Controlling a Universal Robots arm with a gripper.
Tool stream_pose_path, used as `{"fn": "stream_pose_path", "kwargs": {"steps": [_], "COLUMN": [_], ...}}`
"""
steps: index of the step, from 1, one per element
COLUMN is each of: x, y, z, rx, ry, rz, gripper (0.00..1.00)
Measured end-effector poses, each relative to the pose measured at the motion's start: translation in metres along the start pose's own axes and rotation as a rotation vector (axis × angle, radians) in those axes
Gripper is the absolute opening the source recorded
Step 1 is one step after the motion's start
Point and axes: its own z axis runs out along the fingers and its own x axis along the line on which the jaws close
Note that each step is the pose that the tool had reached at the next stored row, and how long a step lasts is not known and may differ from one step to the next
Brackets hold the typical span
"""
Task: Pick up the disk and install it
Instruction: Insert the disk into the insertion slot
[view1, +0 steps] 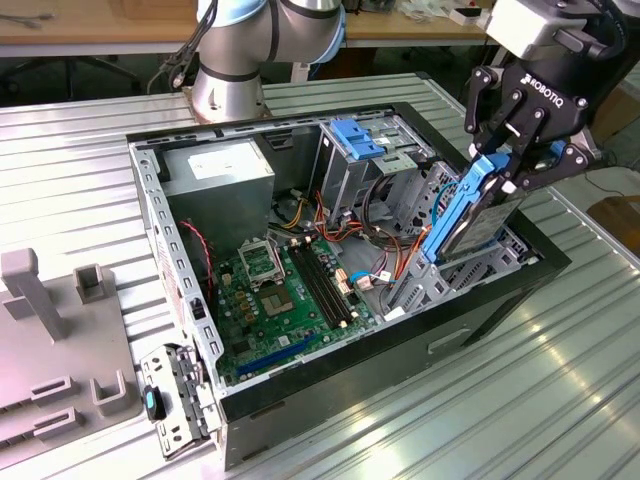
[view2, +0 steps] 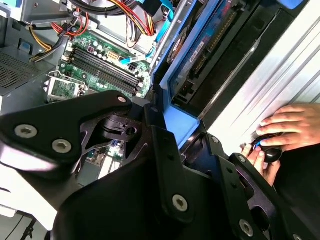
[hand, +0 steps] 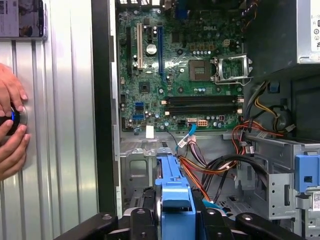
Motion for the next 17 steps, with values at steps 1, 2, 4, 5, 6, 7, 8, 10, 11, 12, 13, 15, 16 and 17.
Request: {"fn": "stream_pose_path", "kwargs": {"steps": [1, 2, 4, 5, 6, 7, 8, 10, 11, 12, 13, 15, 16, 17], "x": [0.0000, 0.0000, -0.0001, -0.0001, -0.0001, -0.0001, -0.0001, 0.0000, 0.0000, 0.0000, 0.0000, 0.0000, 0.0001, 0.0002], "y": [0.0000, -0.0002, -0.0001, -0.0002, -0.0007, -0.0011, -0.0019, -0.0026, -0.0030, -0.0031, -0.0034, -0.0036, -0.0038, -0.0039], "z": [-0.0004, -0.0027, -0.0047, -0.0042, -0.0032, -0.0024, -0.0008, 0.0011, 0.0025, 0.0031, 0.0039, 0.0053, 0.0065, 0.0086], "rx": [-0.0004, -0.0007, -0.0019, -0.0032, -0.0044, -0.0050, -0.0062, -0.0070, -0.0073, -0.0074, -0.0074, -0.0074, -0.0074, -0.0074], "ry": [-0.0004, -0.0012, -0.0004, -0.0006, -0.0007, -0.0007, -0.0005, -0.0006, -0.0007, -0.0008, -0.0011, -0.0015, -0.0019, -0.0029], "rz": [0.000, 0.000, -0.017, -0.020, -0.020, -0.020, -0.020, -0.020, -0.020, -0.020, -0.020, -0.020, -0.020, -0.020], "gripper": [0.37, 0.37, 0.37, 0.37, 0.37, 0.37, 0.37, 0.37, 0.37, 0.37, 0.37, 0.37, 0.37, 0.37]}}
